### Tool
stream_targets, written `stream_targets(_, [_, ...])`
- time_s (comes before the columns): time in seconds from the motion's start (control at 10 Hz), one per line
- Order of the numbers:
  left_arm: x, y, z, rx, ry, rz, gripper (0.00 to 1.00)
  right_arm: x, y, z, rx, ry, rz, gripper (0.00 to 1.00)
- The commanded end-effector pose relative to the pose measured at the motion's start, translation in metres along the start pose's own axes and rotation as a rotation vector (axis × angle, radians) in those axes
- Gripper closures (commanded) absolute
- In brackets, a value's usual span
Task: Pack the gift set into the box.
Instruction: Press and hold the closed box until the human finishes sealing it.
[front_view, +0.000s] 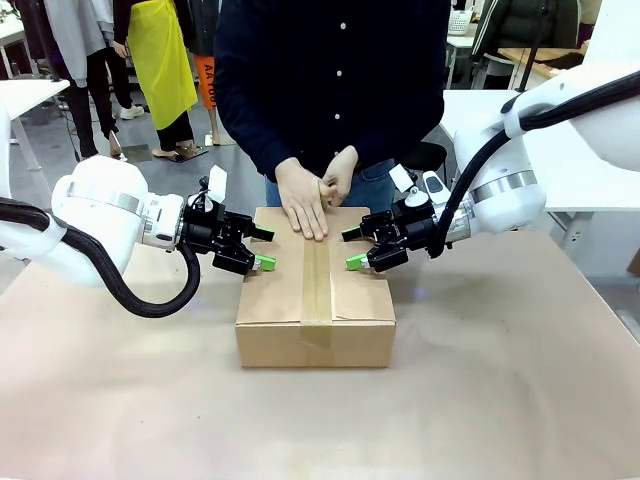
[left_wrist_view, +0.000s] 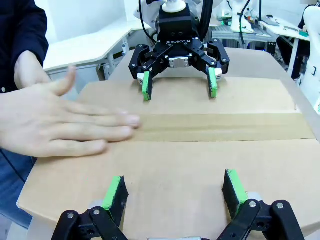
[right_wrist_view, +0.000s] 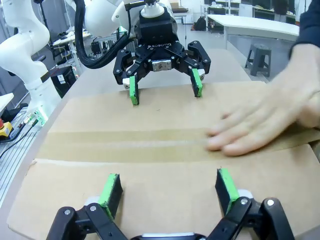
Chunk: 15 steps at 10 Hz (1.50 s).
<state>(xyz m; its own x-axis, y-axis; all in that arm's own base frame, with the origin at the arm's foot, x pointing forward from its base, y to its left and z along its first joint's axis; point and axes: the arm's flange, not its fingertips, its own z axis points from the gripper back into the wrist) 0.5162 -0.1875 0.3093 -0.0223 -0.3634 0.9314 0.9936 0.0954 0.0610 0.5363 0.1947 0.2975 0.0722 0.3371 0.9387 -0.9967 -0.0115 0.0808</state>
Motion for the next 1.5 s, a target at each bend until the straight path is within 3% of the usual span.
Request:
stream_targets(0.0, [-0.001,-0.001,-0.001,0.006,0.0,-0.006,0.0,-0.002,0.0,-0.001,-0.005,0.007,-0.002,0.0])
stream_targets(1.0, [0.001,0.0,0.0,-0.001,0.0,-0.001,0.0,0.001,0.0,0.0,0.0,0.0,0.001,0.0])
stream_targets(1.2, [0.022,-0.041,0.071,0.033,-0.133,-0.071,0.0,0.025,0.042,0.051,-0.059,-0.101,0.074,0.0])
stream_targets(1.3, [0.023,-0.061,0.11,0.052,-0.241,-0.113,0.0,0.029,0.062,0.085,-0.077,-0.199,0.107,0.0])
stream_targets(1.4, [0.013,-0.078,0.149,0.079,-0.349,-0.15,0.0,0.02,0.079,0.125,-0.17,-0.286,0.129,0.0])
